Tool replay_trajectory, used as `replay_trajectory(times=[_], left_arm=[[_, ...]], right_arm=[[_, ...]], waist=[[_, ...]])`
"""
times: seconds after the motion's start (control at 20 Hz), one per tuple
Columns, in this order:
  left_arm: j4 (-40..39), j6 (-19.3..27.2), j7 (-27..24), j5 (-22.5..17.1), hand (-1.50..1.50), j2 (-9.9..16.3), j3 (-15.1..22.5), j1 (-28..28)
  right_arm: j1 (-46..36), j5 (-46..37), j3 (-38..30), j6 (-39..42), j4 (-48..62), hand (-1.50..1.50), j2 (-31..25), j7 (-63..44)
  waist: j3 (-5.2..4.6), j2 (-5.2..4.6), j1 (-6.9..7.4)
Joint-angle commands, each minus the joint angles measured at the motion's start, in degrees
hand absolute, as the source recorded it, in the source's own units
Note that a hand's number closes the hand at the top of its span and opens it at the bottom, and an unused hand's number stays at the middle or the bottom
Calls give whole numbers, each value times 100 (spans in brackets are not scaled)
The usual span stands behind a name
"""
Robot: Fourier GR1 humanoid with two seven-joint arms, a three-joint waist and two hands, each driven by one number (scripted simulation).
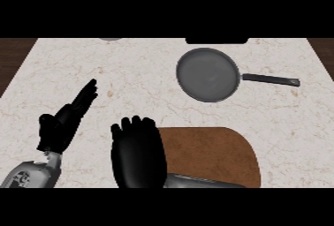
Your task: Pick the tomato from the cutting board and place it in the pan
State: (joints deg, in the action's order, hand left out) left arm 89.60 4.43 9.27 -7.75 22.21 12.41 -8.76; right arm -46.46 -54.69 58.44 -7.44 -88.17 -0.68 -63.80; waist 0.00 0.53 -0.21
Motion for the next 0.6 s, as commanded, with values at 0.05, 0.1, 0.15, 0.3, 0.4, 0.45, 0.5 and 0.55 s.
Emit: replay_trajectory(times=[0.05,0.1,0.15,0.3,0.4,0.45,0.5,0.55], left_arm=[[98,22,59,109,0,-63,36,7],[-92,-6,79,122,0,-146,67,-147],[-3,-91,24,23,0,5,-132,-81],[271,-71,115,78,0,7,-47,66],[218,-144,65,29,0,-15,-145,15],[136,-160,-176,161,0,-15,-94,207],[98,-113,-253,109,0,-83,-188,274],[6,-156,42,183,0,-179,-41,-42]], right_arm=[[553,-738,-418,-705,-70,150,31,-546],[484,-834,-288,-867,-72,150,65,-733],[675,-880,-623,-755,-85,150,62,-415],[715,-555,-1393,-1020,-333,150,40,-35],[1208,-577,-1449,-1690,193,150,-192,682],[1038,-338,-1834,-1566,288,150,-213,913],[1087,-352,-1958,-1748,513,150,-224,1112],[814,-286,-2195,-1850,955,150,-33,1373]], waist=[[4,-37,-35],[1,-45,-11],[2,-44,-19],[6,-40,10],[4,-67,32],[2,-69,51],[1,-70,62],[2,-78,59]])
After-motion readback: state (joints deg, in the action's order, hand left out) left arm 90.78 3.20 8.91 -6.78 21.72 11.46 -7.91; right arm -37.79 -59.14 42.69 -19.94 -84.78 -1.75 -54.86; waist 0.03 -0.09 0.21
